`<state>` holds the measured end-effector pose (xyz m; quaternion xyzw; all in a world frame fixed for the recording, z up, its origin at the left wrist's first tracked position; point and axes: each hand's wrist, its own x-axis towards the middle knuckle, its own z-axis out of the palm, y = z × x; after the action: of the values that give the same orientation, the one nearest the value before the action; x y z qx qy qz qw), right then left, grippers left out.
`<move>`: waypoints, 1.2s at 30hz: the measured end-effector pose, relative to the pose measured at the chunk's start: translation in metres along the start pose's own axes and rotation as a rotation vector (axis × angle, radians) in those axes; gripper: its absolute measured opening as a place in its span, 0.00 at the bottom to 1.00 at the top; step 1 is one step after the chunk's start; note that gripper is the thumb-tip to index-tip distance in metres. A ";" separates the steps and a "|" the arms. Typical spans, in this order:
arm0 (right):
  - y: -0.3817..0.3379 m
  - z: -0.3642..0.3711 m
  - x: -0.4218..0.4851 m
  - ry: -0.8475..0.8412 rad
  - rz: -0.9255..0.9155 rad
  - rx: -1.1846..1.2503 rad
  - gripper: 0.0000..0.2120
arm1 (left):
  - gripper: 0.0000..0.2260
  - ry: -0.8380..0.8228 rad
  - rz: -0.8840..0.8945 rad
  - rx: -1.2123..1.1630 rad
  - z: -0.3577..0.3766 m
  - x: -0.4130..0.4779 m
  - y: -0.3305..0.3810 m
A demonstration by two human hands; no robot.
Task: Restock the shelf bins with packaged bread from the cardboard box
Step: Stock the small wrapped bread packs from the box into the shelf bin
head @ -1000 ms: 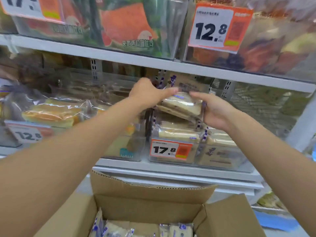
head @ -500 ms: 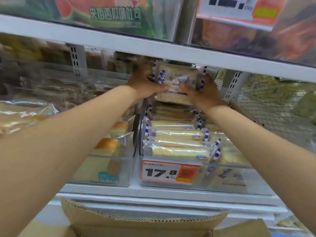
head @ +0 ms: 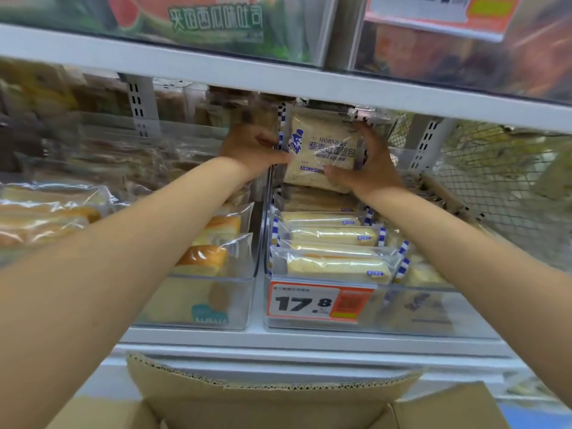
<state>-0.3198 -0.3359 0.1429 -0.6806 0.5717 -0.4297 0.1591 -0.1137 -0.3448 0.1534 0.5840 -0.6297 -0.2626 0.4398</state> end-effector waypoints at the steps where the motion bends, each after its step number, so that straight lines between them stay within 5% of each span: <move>1: 0.000 -0.001 0.000 -0.004 0.009 -0.031 0.45 | 0.21 0.000 -0.003 0.006 -0.001 -0.001 0.002; 5: -0.012 -0.006 -0.013 -0.051 0.055 -0.311 0.48 | 0.19 0.074 -0.038 0.047 -0.003 -0.017 0.014; 11: -0.038 -0.017 -0.057 -0.047 -0.118 -0.559 0.30 | 0.10 0.139 0.060 0.128 -0.017 -0.073 0.015; 15: -0.064 -0.029 -0.113 0.006 -0.257 -0.406 0.10 | 0.08 0.196 0.110 0.168 -0.029 -0.134 0.024; 18: -0.069 -0.018 -0.170 0.000 -0.232 -0.320 0.06 | 0.08 0.154 0.145 0.188 -0.031 -0.195 0.020; 23: -0.023 0.035 -0.281 -0.443 -0.042 -0.269 0.09 | 0.09 -0.102 -0.138 0.263 -0.028 -0.286 -0.055; 27: 0.048 0.089 -0.357 -0.833 0.326 -0.187 0.12 | 0.08 -0.218 -0.351 0.275 -0.040 -0.336 -0.131; 31: 0.076 0.156 -0.397 -0.888 0.645 0.010 0.13 | 0.05 -0.179 -0.495 0.228 -0.056 -0.360 -0.176; 34: 0.072 0.212 -0.422 -0.932 0.664 0.023 0.19 | 0.05 -0.167 -0.569 0.205 -0.062 -0.373 -0.192; 36: 0.066 0.238 -0.441 -0.965 0.627 0.014 0.09 | 0.05 -0.174 -0.611 0.197 -0.063 -0.382 -0.201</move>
<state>-0.1696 -0.0172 -0.2190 -0.5964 0.6061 -0.0066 0.5262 0.0155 -0.0006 -0.0802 0.7610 -0.4829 -0.3691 0.2267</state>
